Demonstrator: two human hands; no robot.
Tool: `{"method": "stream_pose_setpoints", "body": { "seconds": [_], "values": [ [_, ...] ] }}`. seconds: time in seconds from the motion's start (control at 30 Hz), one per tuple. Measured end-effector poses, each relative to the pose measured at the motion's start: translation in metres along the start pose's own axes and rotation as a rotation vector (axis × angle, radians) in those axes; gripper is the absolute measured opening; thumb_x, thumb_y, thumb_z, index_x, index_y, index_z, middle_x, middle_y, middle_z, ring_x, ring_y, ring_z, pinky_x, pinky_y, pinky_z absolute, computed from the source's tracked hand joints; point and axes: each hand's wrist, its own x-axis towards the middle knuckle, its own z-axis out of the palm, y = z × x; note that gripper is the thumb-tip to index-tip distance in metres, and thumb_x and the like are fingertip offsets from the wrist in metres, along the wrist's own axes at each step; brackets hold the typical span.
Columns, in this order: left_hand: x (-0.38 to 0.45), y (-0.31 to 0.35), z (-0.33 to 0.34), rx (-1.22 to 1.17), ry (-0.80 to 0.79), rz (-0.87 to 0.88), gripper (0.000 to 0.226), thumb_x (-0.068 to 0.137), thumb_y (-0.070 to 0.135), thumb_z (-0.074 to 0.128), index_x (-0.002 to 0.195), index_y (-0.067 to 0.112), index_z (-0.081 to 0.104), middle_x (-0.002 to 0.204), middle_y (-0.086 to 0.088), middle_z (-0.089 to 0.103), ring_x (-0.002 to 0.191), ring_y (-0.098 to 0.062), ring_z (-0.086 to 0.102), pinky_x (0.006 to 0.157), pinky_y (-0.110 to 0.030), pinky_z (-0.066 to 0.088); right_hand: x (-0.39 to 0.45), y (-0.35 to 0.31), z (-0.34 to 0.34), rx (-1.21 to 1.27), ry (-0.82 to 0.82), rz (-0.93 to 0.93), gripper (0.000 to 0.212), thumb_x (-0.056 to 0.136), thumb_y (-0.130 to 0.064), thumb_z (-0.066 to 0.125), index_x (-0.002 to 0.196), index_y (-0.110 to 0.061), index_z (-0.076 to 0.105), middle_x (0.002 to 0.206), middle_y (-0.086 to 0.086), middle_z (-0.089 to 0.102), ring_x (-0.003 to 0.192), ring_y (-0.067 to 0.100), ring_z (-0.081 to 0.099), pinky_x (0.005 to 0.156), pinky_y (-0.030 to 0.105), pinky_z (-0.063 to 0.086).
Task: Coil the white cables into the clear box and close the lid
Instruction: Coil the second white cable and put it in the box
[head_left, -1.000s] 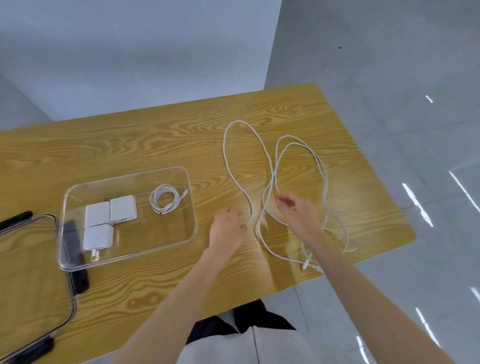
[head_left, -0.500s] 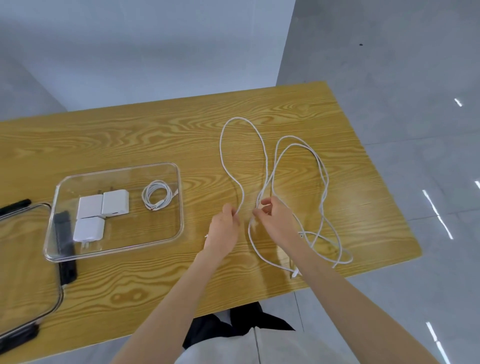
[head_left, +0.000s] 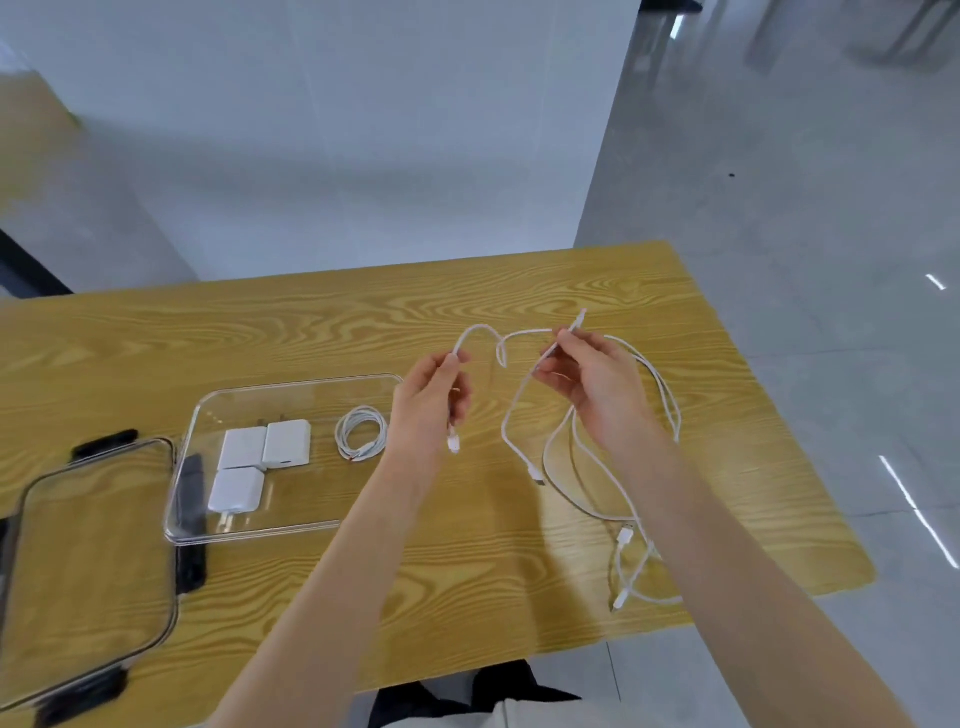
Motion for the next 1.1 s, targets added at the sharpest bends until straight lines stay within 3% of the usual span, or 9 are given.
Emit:
{"method": "stream_pose_setpoints", "body": {
  "seconds": [0.13,0.33,0.4,0.5,0.6,0.7,0.8,0.97,1.1],
  "values": [
    [0.0,0.017,-0.021,-0.258,-0.074,-0.107,0.021,0.097,0.021,0.044,0.088,0.016,0.062,0.055,0.004,0.051,0.034,-0.005,0.029,0.042,-0.019,0.024,-0.001,0.01,0.015,-0.187,-0.023,0.006,0.014,0.089,-0.003,0.055,0.076,-0.005,0.06,0.06,0.008,0.06,0.043,0.01,0.058,0.052,0.026,0.058],
    [-0.001,0.031,-0.044,-0.285,-0.126,-0.172,0.022,0.097,0.019,0.043,0.088,0.01,0.061,0.044,0.006,0.044,0.032,-0.004,0.027,0.034,-0.015,0.022,0.002,0.057,0.018,-0.615,-0.019,0.088,0.02,0.084,0.0,0.06,0.065,-0.007,0.062,0.061,0.012,0.062,0.041,0.011,0.059,0.051,0.027,0.054],
    [-0.001,0.037,-0.052,-0.275,-0.14,-0.171,0.024,0.097,0.02,0.043,0.086,0.009,0.061,0.042,0.007,0.04,0.033,-0.004,0.027,0.033,-0.015,0.021,0.003,0.06,0.028,-0.766,0.101,0.055,0.004,0.082,-0.008,0.061,0.084,-0.007,0.064,0.078,0.016,0.07,0.062,0.02,0.066,0.064,0.033,0.051],
    [-0.004,0.049,-0.058,-0.261,-0.191,-0.167,0.026,0.097,0.022,0.042,0.086,0.008,0.061,0.041,0.008,0.037,0.034,-0.004,0.025,0.033,-0.015,0.02,0.002,0.05,0.044,-1.224,0.299,-0.051,0.062,0.084,-0.026,0.059,0.136,-0.005,0.033,0.111,0.015,0.063,0.106,0.032,0.059,0.082,0.035,0.043],
    [-0.008,0.066,-0.061,-0.209,-0.279,-0.139,0.028,0.097,0.021,0.04,0.087,0.009,0.063,0.041,0.008,0.036,0.033,-0.003,0.024,0.034,-0.015,0.017,0.006,0.044,0.068,-1.334,0.106,-0.347,0.074,0.086,-0.033,0.056,0.147,-0.013,0.02,0.149,0.008,0.037,0.137,0.029,0.032,0.109,0.046,0.03],
    [-0.011,0.085,-0.062,-0.243,-0.405,-0.128,0.025,0.094,0.018,0.038,0.086,0.011,0.061,0.041,0.009,0.037,0.032,-0.002,0.025,0.036,-0.016,0.015,0.006,0.045,0.097,-1.054,-0.202,-0.45,0.034,0.087,-0.04,0.05,0.113,-0.019,0.06,0.112,0.003,0.064,0.107,0.021,0.056,0.091,0.046,0.043],
    [-0.013,0.108,-0.069,-0.33,-0.525,-0.072,0.017,0.09,0.013,0.037,0.081,0.013,0.051,0.044,0.008,0.042,0.031,-0.001,0.028,0.033,-0.015,0.016,-0.002,0.058,0.11,-0.778,-0.313,-0.384,0.026,0.094,-0.034,0.047,0.08,-0.019,0.063,0.066,-0.013,0.058,0.06,0.005,0.049,0.061,0.029,0.038],
    [0.006,0.126,-0.093,-0.314,-0.363,0.106,0.023,0.099,0.007,0.032,0.082,0.01,0.047,0.064,-0.001,0.067,0.044,-0.008,0.051,0.042,-0.018,0.044,-0.012,0.074,0.109,-0.743,-0.462,-0.272,0.051,0.088,-0.055,0.047,0.072,-0.009,0.065,0.067,0.024,0.055,0.064,0.036,0.058,0.072,0.043,0.049],
    [0.025,0.112,-0.104,-0.318,-0.272,0.156,0.028,0.1,0.003,0.027,0.085,0.01,0.05,0.083,-0.008,0.072,0.068,-0.014,0.07,0.064,-0.022,0.057,-0.018,0.068,0.12,-0.612,-0.432,-0.168,0.035,0.096,-0.034,0.045,0.072,-0.011,0.057,0.047,-0.006,0.039,0.041,0.012,0.039,0.053,0.029,0.046]
  ]
}}
